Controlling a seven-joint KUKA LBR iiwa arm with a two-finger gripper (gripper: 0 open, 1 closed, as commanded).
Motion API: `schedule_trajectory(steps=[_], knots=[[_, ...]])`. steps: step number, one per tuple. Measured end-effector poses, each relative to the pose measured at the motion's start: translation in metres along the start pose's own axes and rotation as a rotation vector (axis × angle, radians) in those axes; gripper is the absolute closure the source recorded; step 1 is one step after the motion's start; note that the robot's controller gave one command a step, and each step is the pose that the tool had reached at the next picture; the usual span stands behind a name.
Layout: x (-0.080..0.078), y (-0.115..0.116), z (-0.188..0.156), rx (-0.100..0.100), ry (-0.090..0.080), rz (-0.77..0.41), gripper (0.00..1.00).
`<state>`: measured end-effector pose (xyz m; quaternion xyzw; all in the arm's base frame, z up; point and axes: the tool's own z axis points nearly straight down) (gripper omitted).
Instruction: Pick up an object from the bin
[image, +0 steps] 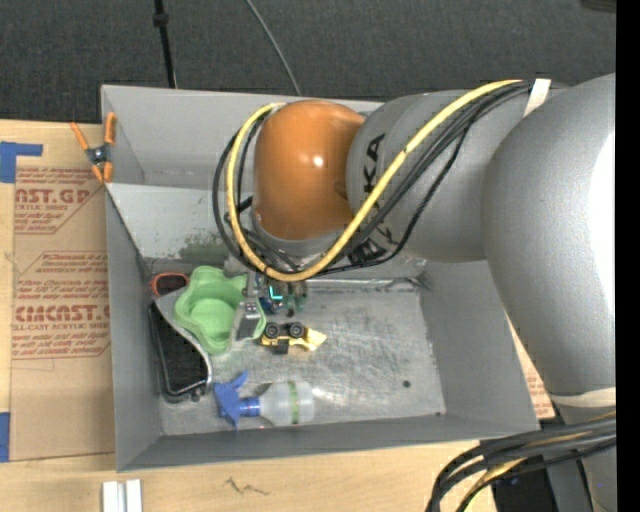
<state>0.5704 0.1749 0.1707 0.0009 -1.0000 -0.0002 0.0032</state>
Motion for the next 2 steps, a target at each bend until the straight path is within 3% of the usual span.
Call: schedule_trajectory(steps=[1,2], knots=[[-0.002,-0.001,-0.005,-0.001,-0.007,0.001,0.00],[-0.005,-0.012,0.017,-0.001,-0.014,-0.199,0.00]])
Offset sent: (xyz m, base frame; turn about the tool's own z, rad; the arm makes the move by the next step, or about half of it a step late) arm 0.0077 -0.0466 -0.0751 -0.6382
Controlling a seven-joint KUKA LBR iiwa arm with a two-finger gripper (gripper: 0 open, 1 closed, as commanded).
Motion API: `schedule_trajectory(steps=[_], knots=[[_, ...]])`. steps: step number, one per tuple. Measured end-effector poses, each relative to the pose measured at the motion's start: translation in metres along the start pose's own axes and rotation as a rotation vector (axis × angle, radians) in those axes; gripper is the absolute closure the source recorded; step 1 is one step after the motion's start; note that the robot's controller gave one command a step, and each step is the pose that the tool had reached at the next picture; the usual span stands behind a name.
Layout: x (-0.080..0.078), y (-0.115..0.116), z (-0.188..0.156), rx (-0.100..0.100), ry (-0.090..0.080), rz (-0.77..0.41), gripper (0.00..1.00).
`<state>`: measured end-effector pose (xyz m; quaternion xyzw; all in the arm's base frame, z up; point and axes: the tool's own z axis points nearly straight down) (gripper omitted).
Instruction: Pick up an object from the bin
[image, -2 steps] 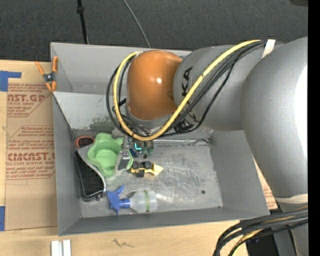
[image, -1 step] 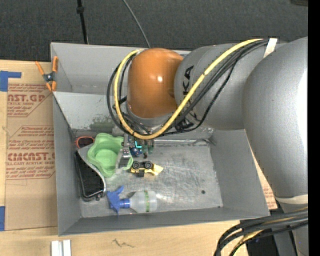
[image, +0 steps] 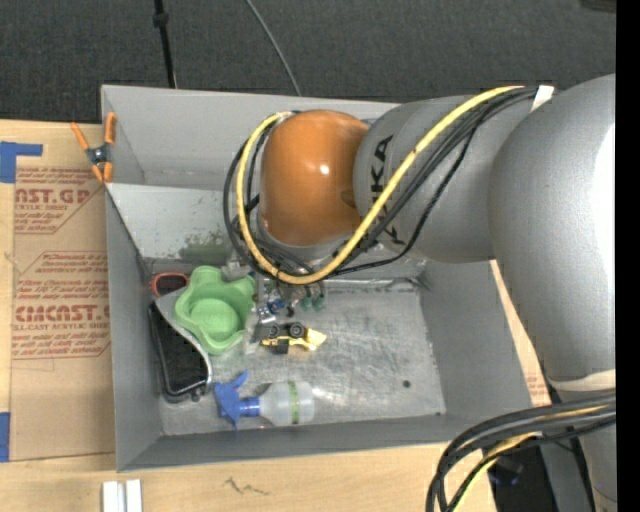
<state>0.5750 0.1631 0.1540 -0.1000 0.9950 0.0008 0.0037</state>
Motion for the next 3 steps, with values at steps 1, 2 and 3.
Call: schedule_trajectory(steps=[1,2,3], knots=[[0.002,-0.020,0.012,0.000,0.009,-0.163,0.00],[0.003,-0.031,0.014,-0.001,0.006,0.014,0.00],[0.016,-0.046,0.063,-0.002,-0.002,-0.050,0.00]])
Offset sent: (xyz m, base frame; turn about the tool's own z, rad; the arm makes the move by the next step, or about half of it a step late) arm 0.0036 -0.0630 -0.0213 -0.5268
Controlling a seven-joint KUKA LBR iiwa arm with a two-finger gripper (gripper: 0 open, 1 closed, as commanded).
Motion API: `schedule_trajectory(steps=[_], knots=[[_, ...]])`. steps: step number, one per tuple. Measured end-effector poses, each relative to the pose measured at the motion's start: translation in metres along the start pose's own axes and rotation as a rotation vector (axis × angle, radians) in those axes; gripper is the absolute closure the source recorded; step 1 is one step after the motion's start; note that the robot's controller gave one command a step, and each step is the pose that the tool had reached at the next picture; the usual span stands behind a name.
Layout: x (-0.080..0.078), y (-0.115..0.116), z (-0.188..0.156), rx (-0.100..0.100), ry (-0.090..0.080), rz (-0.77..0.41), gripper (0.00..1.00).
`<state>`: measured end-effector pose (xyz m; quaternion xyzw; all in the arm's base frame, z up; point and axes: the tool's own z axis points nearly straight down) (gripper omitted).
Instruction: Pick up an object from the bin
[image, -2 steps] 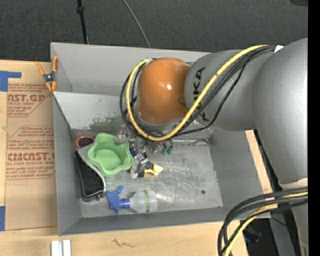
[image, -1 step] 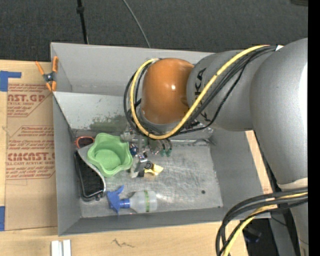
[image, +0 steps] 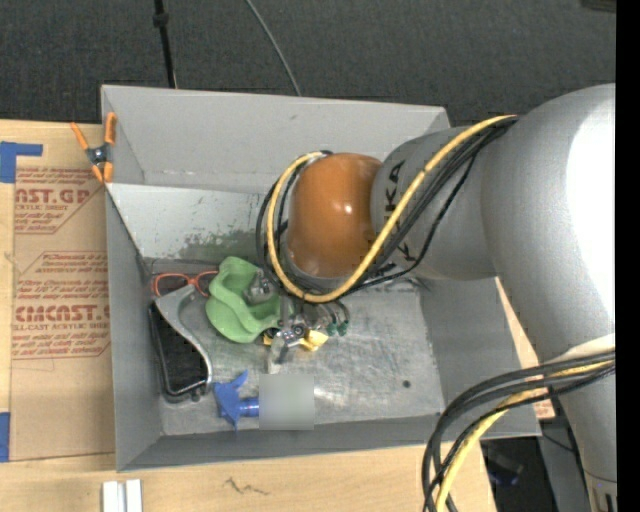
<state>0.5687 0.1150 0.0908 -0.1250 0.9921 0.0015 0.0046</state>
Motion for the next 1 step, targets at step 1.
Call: schedule_trajectory(steps=[1], knots=[[-0.0043,0.0000,-0.0013,-0.002,-0.015,-0.017,1.00]])
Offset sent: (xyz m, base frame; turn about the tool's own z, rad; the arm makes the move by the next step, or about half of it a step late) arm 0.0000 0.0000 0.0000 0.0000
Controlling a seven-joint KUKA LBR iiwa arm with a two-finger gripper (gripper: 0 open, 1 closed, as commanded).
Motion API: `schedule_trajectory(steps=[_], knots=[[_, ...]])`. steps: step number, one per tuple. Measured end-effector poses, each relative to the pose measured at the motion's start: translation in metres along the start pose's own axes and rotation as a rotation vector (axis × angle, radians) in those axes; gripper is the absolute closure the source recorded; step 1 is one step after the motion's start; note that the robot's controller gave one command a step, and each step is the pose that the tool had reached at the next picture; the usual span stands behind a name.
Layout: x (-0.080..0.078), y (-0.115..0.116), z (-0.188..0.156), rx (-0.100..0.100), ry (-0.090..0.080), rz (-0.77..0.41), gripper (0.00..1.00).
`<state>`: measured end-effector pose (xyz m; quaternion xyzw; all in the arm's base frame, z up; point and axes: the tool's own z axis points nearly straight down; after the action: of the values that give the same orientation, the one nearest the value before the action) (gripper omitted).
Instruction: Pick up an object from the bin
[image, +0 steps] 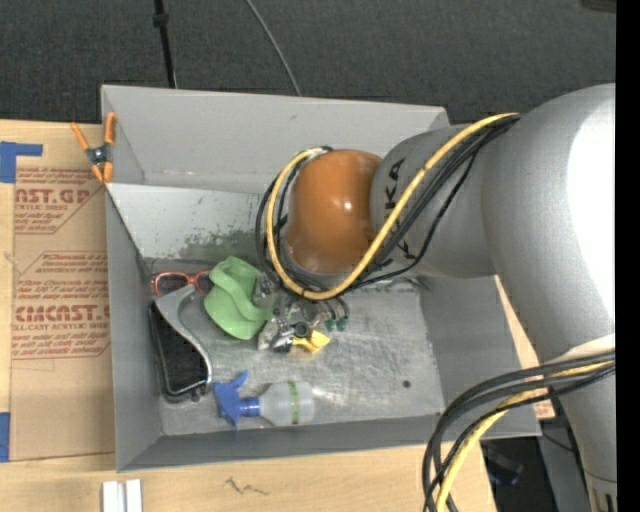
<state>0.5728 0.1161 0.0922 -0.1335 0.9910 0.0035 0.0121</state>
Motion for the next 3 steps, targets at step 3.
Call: schedule_trajectory(steps=[3], knots=[[-0.002,0.000,-0.076,0.003,0.026,0.015,1.00]])
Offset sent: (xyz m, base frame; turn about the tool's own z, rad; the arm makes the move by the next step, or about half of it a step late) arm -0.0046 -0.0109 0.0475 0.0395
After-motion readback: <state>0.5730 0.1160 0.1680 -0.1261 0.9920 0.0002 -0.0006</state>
